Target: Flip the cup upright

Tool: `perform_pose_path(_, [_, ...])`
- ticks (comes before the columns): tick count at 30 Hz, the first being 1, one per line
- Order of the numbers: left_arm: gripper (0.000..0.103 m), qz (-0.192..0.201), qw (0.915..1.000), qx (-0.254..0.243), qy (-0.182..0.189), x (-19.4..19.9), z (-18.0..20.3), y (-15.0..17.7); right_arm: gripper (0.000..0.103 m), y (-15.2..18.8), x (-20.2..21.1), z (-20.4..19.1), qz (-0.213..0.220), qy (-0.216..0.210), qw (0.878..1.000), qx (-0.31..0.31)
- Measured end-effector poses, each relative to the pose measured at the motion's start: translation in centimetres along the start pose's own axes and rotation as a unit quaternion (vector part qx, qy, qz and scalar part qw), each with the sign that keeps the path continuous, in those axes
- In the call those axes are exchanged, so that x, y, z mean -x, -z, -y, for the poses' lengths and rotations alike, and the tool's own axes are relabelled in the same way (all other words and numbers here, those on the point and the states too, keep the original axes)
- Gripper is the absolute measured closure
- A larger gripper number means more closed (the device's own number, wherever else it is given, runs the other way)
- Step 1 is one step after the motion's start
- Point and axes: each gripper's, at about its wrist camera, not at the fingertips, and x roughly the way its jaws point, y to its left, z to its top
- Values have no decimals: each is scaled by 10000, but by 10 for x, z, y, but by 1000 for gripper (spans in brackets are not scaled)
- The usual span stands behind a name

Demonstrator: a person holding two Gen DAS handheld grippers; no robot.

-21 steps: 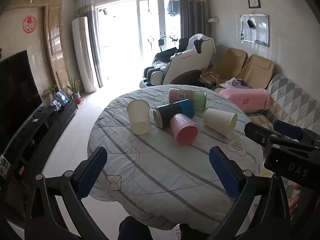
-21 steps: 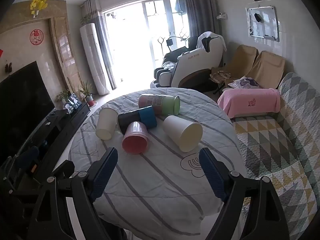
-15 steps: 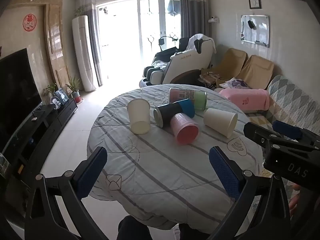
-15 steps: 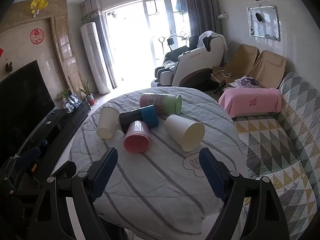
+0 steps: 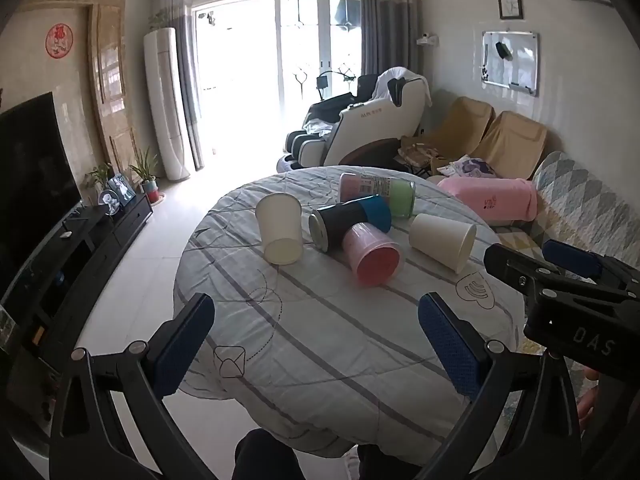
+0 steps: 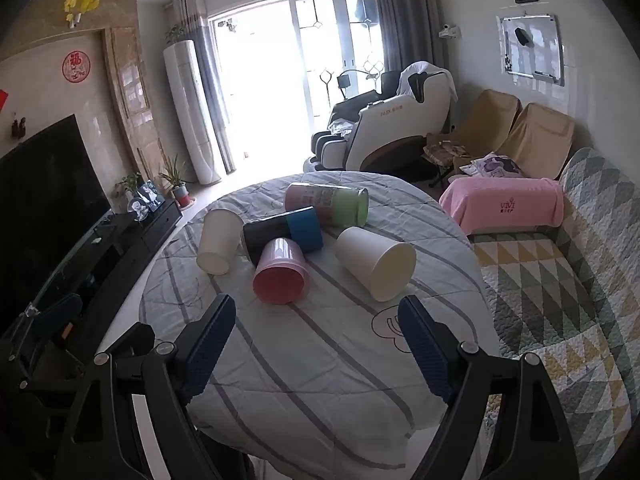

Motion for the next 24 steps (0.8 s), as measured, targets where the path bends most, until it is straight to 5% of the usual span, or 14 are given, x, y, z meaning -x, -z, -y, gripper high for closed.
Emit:
perform_pose_path(13, [0, 622, 9980, -121, -60, 18, -1, 1, 18, -5, 15, -5, 497, -105, 9985, 205])
perform_pose_path(24, [0, 575, 9980, -149, -203, 11, -3, -1, 18, -10, 16, -12, 642, -221, 9967, 435])
